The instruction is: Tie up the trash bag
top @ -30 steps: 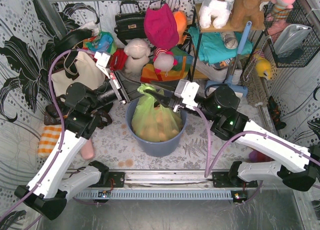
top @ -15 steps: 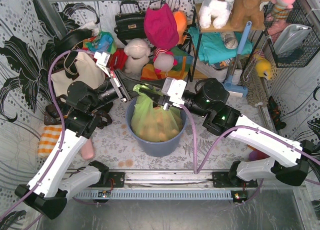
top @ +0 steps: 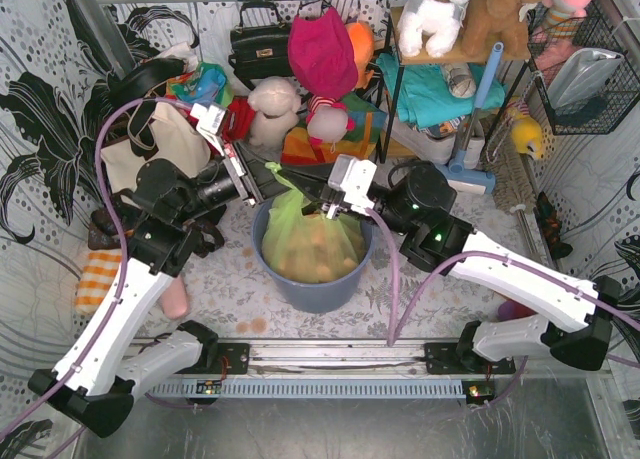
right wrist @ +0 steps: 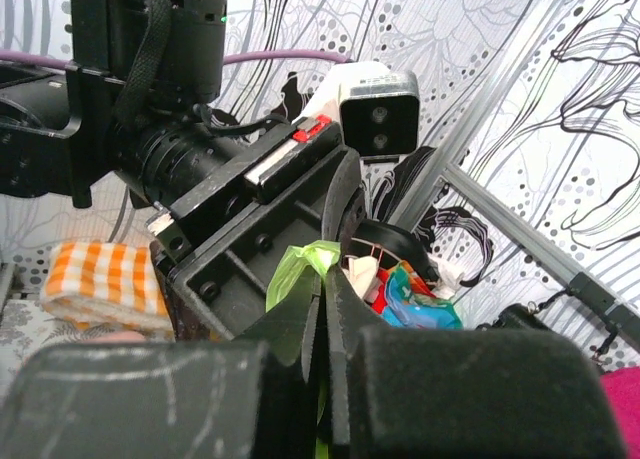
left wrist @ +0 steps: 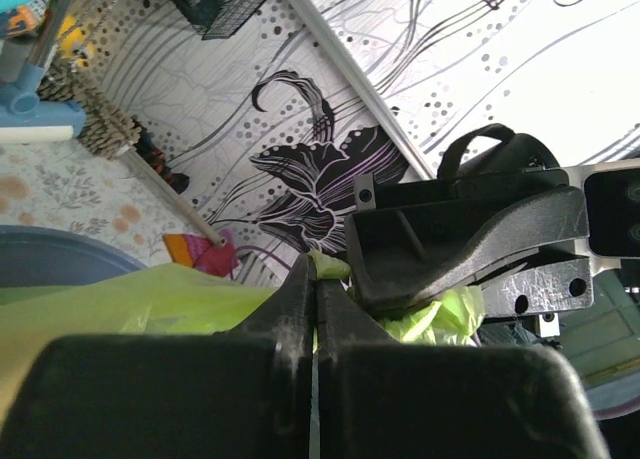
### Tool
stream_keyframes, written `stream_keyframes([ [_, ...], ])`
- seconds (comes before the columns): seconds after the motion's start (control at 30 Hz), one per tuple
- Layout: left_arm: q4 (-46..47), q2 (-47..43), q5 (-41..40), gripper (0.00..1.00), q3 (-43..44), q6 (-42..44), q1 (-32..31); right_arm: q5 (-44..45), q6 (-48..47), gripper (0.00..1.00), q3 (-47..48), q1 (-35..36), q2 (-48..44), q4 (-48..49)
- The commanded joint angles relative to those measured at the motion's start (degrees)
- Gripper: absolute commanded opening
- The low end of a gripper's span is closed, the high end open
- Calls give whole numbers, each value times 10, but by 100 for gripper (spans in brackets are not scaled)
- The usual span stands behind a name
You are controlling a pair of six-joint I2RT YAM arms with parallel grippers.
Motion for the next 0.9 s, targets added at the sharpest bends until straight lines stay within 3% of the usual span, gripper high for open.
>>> stream_keyframes([
  [0.0, -75, -5, -36, 0, 48, 88, -3, -3, 52, 0, -34, 1, -50, 51],
  [0.4, -209, 88, -109, 0, 181, 216, -1, -135, 241, 0, -69, 1, -139, -41],
  [0.7, -241, 126, -128, 0, 200, 254, 0, -188, 340, 0, -80, 1, -172, -206],
  [0.87, -255, 133, -140, 0, 194, 274, 5, -225, 422, 0, -156, 1, -200, -207],
])
